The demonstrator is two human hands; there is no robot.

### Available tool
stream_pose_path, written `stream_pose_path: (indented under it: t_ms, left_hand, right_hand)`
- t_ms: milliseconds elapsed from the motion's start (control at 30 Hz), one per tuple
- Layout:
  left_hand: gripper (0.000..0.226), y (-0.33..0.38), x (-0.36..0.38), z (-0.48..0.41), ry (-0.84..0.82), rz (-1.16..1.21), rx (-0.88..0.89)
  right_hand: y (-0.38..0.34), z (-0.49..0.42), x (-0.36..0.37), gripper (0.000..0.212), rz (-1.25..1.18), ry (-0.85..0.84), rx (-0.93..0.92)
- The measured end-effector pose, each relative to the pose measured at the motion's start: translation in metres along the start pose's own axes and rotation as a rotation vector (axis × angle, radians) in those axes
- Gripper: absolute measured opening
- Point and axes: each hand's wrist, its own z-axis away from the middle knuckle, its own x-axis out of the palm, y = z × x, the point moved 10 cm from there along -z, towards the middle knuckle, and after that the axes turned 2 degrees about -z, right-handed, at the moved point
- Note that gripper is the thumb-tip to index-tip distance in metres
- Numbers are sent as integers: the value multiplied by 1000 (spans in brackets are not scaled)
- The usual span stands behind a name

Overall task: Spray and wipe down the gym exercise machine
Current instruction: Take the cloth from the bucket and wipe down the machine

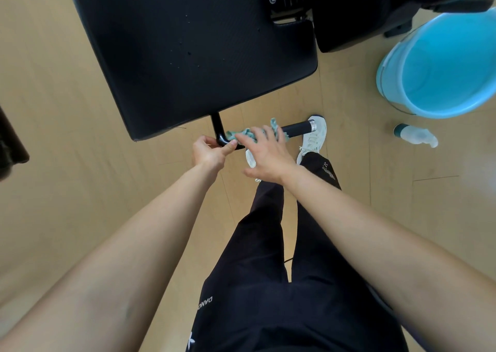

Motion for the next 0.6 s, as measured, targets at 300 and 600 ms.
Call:
stream_pose_path:
  t_ms: [300, 600]
  left_hand:
    - [51, 1, -4, 6, 22, -18, -6]
    - [51, 5, -4, 14, 25, -10, -16]
  right_hand:
    - [95, 17, -23, 74, 12, 108, 189]
    - [29, -3, -16, 66, -51, 66, 124]
